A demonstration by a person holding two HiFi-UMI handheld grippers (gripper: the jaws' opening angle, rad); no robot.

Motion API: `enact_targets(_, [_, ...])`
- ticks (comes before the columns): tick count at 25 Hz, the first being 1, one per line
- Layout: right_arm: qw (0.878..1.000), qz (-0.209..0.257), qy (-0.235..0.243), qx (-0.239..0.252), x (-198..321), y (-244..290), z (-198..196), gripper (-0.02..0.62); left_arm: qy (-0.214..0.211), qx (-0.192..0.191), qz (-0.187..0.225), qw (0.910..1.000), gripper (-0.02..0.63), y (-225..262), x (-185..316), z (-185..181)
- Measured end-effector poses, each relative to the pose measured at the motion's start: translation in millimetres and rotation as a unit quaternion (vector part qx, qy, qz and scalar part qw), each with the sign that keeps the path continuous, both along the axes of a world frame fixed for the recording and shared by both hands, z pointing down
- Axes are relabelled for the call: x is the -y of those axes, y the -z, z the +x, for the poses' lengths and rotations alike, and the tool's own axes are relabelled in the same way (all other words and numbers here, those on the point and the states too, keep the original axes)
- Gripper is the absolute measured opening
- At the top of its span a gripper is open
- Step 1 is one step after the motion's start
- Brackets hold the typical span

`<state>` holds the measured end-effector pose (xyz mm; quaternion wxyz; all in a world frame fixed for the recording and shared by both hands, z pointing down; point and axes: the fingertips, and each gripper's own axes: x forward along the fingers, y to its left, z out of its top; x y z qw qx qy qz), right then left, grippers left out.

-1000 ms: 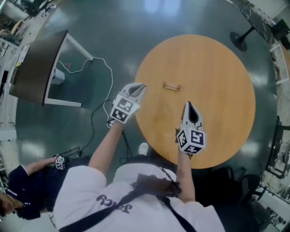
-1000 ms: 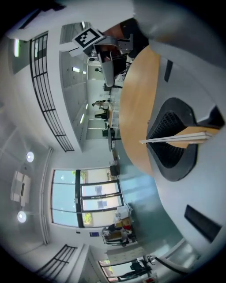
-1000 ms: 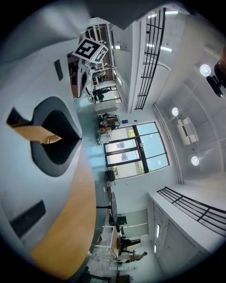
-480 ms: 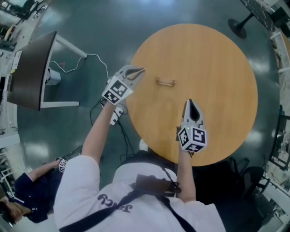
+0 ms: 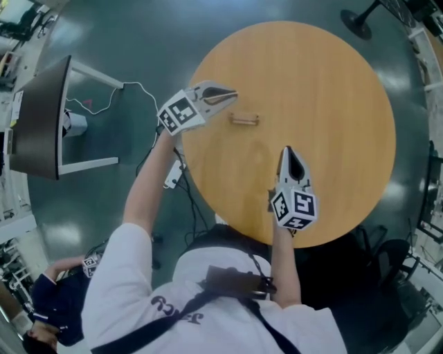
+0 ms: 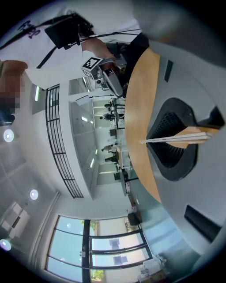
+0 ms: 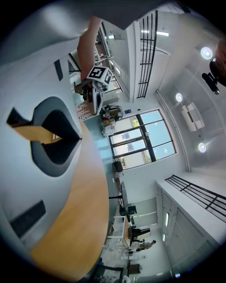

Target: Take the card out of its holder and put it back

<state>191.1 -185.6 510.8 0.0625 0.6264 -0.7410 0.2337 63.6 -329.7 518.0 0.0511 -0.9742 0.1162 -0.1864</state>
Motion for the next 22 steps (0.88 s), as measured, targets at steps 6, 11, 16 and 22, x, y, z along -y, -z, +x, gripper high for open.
enact_targets(6, [1.000,-0.003,-0.003,0.002,4,-2,0,0.015,-0.061,-0.038,-0.047,0.9963,0.026,1,-9,31])
enact_targets(11, [1.000,-0.011,-0.005,0.001,4,-7,-1,0.015,-0.111,-0.049,-0.078,0.9895,0.026,-5,-21,42])
enact_targets(16, [1.000,-0.015,-0.010,0.003,6,-11,-2,0.015,-0.141,-0.054,-0.093,0.9841,0.026,-8,-27,50])
enact_targets(22, [1.000,-0.016,-0.015,0.003,5,-11,-3,0.015,-0.166,-0.052,-0.104,0.9793,0.026,-12,-34,59])
